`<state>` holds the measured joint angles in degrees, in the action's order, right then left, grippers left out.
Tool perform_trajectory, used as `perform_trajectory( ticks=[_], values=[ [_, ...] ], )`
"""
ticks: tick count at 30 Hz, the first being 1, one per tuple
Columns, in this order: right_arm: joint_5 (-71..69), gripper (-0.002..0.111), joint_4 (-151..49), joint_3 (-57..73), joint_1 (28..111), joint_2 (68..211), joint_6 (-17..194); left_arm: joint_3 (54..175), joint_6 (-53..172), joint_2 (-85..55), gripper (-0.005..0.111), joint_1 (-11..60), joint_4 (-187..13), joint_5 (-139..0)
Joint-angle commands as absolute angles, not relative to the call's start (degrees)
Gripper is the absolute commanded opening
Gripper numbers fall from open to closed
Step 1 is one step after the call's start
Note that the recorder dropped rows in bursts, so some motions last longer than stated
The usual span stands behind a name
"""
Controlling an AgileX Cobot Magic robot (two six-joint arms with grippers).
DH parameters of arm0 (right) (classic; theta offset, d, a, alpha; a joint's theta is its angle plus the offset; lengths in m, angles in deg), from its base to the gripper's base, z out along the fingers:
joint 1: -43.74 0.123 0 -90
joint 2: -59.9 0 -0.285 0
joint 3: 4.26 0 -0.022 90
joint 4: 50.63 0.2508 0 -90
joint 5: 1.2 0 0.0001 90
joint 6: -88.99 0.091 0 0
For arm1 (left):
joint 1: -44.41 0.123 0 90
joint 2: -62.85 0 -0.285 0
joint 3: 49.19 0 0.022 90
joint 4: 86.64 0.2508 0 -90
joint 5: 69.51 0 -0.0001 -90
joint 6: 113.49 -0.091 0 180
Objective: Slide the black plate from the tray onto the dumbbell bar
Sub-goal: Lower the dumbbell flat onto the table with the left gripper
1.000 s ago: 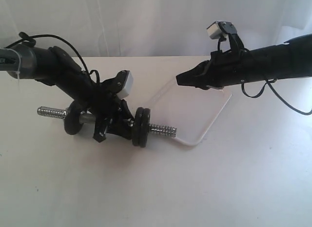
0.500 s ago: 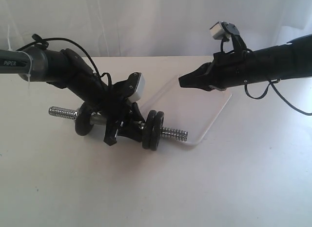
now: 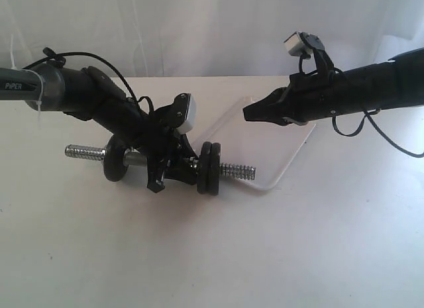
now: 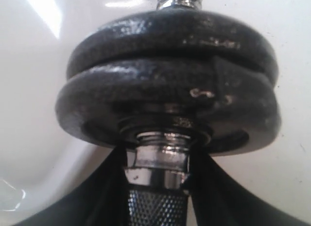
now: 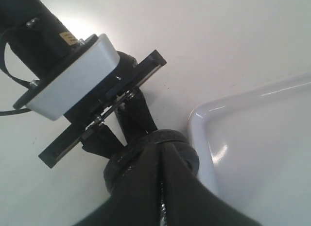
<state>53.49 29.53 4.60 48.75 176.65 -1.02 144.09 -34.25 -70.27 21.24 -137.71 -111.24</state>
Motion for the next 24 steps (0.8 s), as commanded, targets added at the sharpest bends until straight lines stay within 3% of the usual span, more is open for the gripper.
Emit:
perform_trajectory(
  ticks=[1, 10, 12, 14, 21, 24],
  values=[
    [53.7, 0.0, 29.3, 4.33, 48.24, 176.57, -0.67, 144.99, -33.8, -68.48, 0.0, 21.0, -155.52, -113.99],
    [53.95, 0.0, 29.3, 4.33, 48.35, 176.57, -0.67, 144.99, -33.8, -68.48, 0.0, 21.0, -155.52, -114.24],
    [53.95, 0.0, 29.3, 4.33, 48.35, 176.57, -0.67, 144.99, -33.71, -68.48, 0.006, 21.0, -155.52, -114.24],
    [53.95, 0.0, 29.3, 4.33, 48.35, 176.57, -0.67, 144.99, -33.71, -68.48, 0.016, 21.0, -155.52, -114.24],
    [54.34, 0.0, 29.08, 4.33, 48.35, 176.57, -0.67, 144.99, -32.4, -68.48, 0.072, 21.0, -155.06, -115.71],
    [54.58, 0.0, 29.0, 4.33, 48.35, 176.57, -0.67, 144.99, -32.4, -68.48, 0.091, 21.0, -154.06, -116.18]
  ],
)
